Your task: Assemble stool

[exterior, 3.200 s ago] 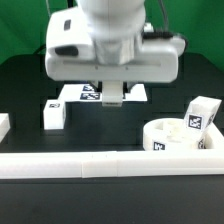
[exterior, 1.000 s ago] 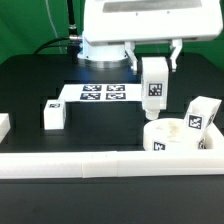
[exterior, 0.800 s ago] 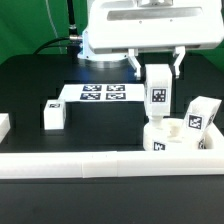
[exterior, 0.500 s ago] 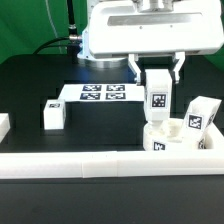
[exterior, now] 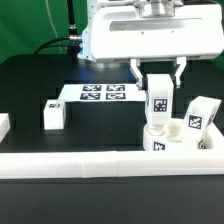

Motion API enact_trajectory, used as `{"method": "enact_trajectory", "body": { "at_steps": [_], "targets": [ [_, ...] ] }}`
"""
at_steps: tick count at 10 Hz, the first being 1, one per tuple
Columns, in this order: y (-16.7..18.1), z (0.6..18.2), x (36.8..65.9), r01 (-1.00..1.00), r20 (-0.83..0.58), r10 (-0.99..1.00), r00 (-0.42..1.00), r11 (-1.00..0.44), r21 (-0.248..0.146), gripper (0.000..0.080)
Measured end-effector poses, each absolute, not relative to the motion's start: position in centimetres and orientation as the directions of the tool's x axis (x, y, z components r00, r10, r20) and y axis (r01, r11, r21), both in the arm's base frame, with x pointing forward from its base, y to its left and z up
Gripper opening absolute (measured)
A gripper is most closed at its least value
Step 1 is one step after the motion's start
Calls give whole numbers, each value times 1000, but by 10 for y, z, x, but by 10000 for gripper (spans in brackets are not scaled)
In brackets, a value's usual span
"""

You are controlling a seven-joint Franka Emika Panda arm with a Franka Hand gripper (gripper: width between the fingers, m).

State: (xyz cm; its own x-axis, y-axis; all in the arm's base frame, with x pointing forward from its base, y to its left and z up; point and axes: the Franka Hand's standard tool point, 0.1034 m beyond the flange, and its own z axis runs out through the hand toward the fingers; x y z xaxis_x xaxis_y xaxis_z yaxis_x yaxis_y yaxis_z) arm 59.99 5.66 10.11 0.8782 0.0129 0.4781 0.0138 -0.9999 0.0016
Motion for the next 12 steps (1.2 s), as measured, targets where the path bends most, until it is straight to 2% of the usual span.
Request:
{"method": "enact_trajectory", "body": {
  "at_steps": [9, 10, 11, 12],
  "targets": [
    [51, 90, 596, 18, 472, 22, 881, -1000, 13, 337],
    [51, 90, 596, 18, 472, 22, 881, -1000, 13, 395],
    [51, 90, 596, 18, 472, 22, 881, -1000, 13, 573],
    [51, 90, 596, 18, 472, 22, 881, -1000, 13, 626]
  ]
}}
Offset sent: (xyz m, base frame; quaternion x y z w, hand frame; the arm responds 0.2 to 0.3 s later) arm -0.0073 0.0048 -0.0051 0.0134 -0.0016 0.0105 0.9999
